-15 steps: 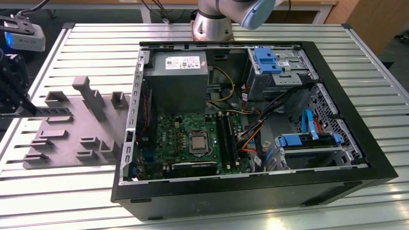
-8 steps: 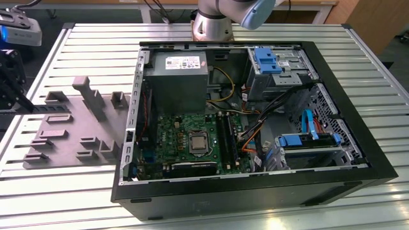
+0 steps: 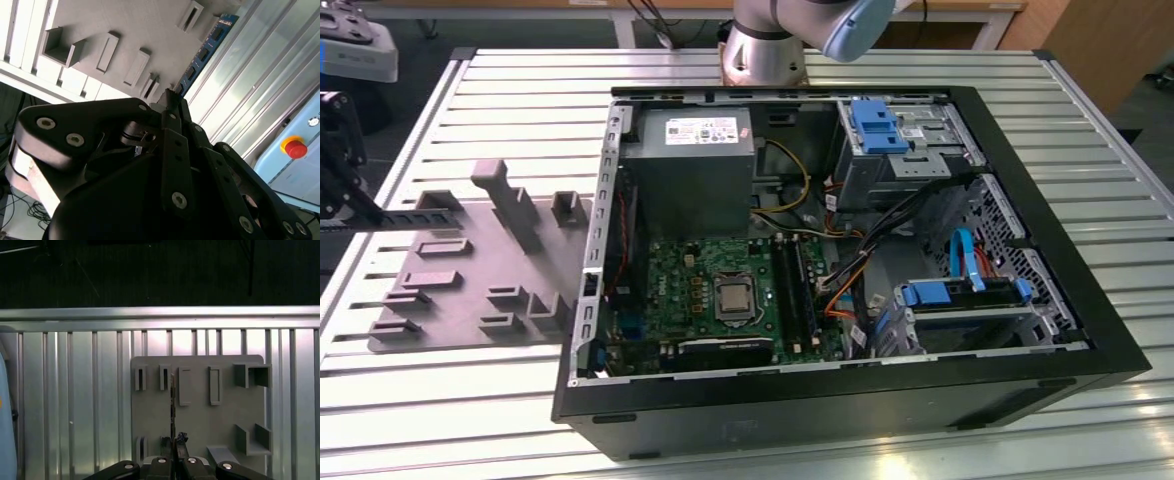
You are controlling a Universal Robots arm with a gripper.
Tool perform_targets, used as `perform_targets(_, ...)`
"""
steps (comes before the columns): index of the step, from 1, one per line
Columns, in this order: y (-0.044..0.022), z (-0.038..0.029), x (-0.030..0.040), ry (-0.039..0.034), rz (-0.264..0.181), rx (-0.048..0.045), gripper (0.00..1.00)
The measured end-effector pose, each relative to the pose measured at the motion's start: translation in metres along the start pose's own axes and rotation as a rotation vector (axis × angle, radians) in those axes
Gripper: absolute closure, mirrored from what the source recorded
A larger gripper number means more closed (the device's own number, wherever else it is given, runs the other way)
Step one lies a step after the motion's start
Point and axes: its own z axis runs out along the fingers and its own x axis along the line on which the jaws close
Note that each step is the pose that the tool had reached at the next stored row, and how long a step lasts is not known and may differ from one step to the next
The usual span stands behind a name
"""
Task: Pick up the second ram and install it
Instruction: 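Pick up the second ram and move it above second insertion slot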
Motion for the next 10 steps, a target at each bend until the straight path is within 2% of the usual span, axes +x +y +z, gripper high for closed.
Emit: perform_targets(10, -0.0001, -0.0161, -0.0005, 0.0004, 0.0, 0.0001, 0.86)
